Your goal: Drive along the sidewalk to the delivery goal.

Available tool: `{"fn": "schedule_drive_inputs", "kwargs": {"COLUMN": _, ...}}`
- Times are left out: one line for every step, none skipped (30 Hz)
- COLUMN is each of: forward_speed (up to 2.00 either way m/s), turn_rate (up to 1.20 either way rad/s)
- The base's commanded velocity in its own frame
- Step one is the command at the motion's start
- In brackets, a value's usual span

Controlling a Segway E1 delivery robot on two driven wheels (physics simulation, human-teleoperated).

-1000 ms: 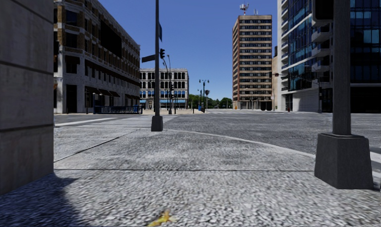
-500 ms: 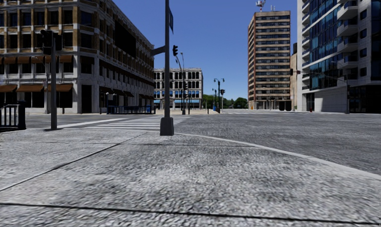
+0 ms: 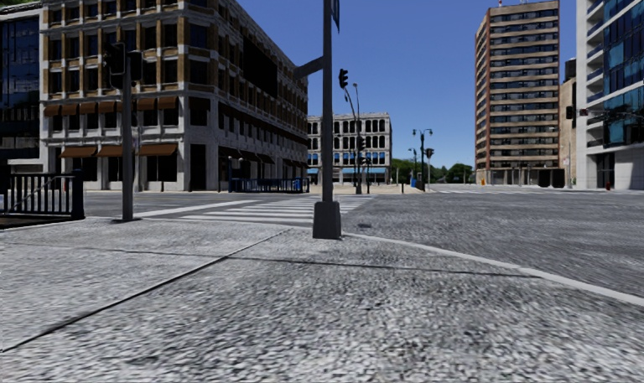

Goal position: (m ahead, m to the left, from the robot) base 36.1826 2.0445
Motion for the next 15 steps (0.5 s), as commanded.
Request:
{"fn": "schedule_drive_inputs", "kwargs": {"forward_speed": 2.00, "turn_rate": 0.50}}
{"fn": "schedule_drive_inputs", "kwargs": {"forward_speed": 2.00, "turn_rate": 0.50}}
{"fn": "schedule_drive_inputs", "kwargs": {"forward_speed": 2.00, "turn_rate": 0.50}}
{"fn": "schedule_drive_inputs", "kwargs": {"forward_speed": 2.00, "turn_rate": 0.50}}
{"fn": "schedule_drive_inputs", "kwargs": {"forward_speed": 2.00, "turn_rate": 0.50}}
{"fn": "schedule_drive_inputs", "kwargs": {"forward_speed": 2.00, "turn_rate": 0.50}}
{"fn": "schedule_drive_inputs", "kwargs": {"forward_speed": 2.00, "turn_rate": 0.50}}
{"fn": "schedule_drive_inputs", "kwargs": {"forward_speed": 2.00, "turn_rate": 0.50}}
{"fn": "schedule_drive_inputs", "kwargs": {"forward_speed": 2.00, "turn_rate": 0.50}}
{"fn": "schedule_drive_inputs", "kwargs": {"forward_speed": 2.00, "turn_rate": 0.50}}
{"fn": "schedule_drive_inputs", "kwargs": {"forward_speed": 2.00, "turn_rate": 0.50}}
{"fn": "schedule_drive_inputs", "kwargs": {"forward_speed": 2.00, "turn_rate": 0.50}}
{"fn": "schedule_drive_inputs", "kwargs": {"forward_speed": 2.00, "turn_rate": 0.50}}
{"fn": "schedule_drive_inputs", "kwargs": {"forward_speed": 2.00, "turn_rate": 0.50}}
{"fn": "schedule_drive_inputs", "kwargs": {"forward_speed": 2.00, "turn_rate": 0.50}}
